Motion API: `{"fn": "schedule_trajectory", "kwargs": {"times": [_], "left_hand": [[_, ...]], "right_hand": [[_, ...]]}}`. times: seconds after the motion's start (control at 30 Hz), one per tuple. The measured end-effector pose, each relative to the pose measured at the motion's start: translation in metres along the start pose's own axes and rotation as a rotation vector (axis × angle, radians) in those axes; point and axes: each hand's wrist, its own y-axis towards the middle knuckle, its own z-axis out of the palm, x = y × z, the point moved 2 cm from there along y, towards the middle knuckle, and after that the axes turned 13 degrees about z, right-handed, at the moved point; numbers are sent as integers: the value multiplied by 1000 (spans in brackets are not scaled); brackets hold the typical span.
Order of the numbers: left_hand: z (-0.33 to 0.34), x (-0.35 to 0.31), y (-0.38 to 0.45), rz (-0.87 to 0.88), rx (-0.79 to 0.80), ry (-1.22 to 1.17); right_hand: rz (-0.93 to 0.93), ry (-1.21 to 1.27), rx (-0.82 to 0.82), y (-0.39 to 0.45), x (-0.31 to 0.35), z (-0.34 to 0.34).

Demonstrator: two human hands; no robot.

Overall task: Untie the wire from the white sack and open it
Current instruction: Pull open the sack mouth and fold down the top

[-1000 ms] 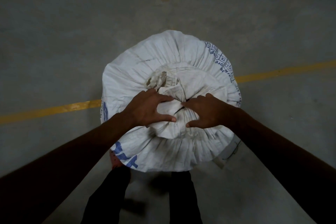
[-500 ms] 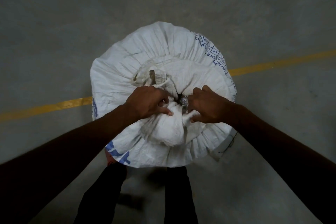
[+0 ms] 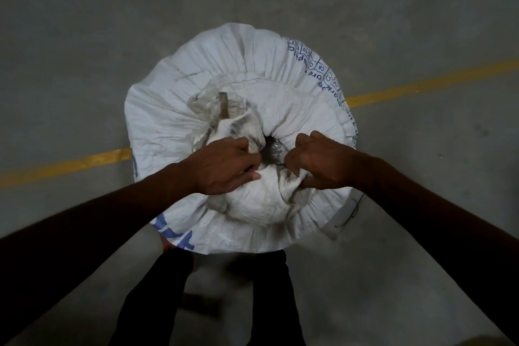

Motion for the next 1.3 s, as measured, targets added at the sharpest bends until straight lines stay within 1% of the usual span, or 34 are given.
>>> {"fn": "schedule_trajectory", "kwargs": {"times": [0.07, 0.13, 0.27, 0.33, 0.4, 0.47, 0.53, 0.63, 0.7, 0.77, 0.8, 0.83, 0.93, 0.97, 1.0, 1.07, 1.13, 1.23, 1.27, 1.3], "left_hand": [[-3, 2, -1, 2, -9, 43], [-4, 4, -1, 15, -9, 37], [-2, 7, 0, -20, 13, 12], [-3, 7, -2, 27, 34, 78], [-7, 4, -3, 101, 89, 127], [-11, 0, -5, 158, 156, 134], [-14, -5, -8, 220, 144, 135], [-17, -10, -11, 313, 134, 113], [-16, -14, -14, 353, 167, 23], [-15, -18, -19, 320, 196, -50], [-14, -20, -21, 298, 208, -48], [-14, -21, -23, 287, 226, -24], [-10, -22, -31, 274, 264, 34], [-9, -22, -34, 255, 259, 21], [-9, -22, -37, 223, 262, -3], [-9, -21, -44, 131, 272, -49], [-10, -21, -51, 21, 288, -47], [-7, -24, -59, -142, 351, 47], [-5, -27, -60, -189, 366, 72], [-3, -29, -60, -237, 381, 79]], "right_hand": [[-7, 27, -22, -3, -1, 1], [7, 7, -2, -5, 0, 0], [138, -103, 73, -8, 6, -4], [150, -140, 48, -10, 11, -8], [85, -202, -1, -10, 15, -10], [-18, -277, -35, -10, 19, -8], [-95, -304, -53, -11, 23, -4], [-149, -266, -75, -11, 24, -5], [-212, -199, -133, -10, 25, -6], [-276, -159, -153, -10, 27, -6], [-295, -174, -141, -10, 29, -6], [-285, -204, -95, -10, 29, -5], [-80, -279, 238, -10, 28, -1], [-29, -298, 296, -11, 25, 1], [-2, -308, 306, -12, 24, 2], [-4, -298, 235, -16, 22, 5], [-50, -289, 161, -19, 22, 4], [-160, -329, 40, -20, 24, 5], [-190, -366, 32, -20, 25, 5], [-196, -409, 67, -20, 24, 7]]}}
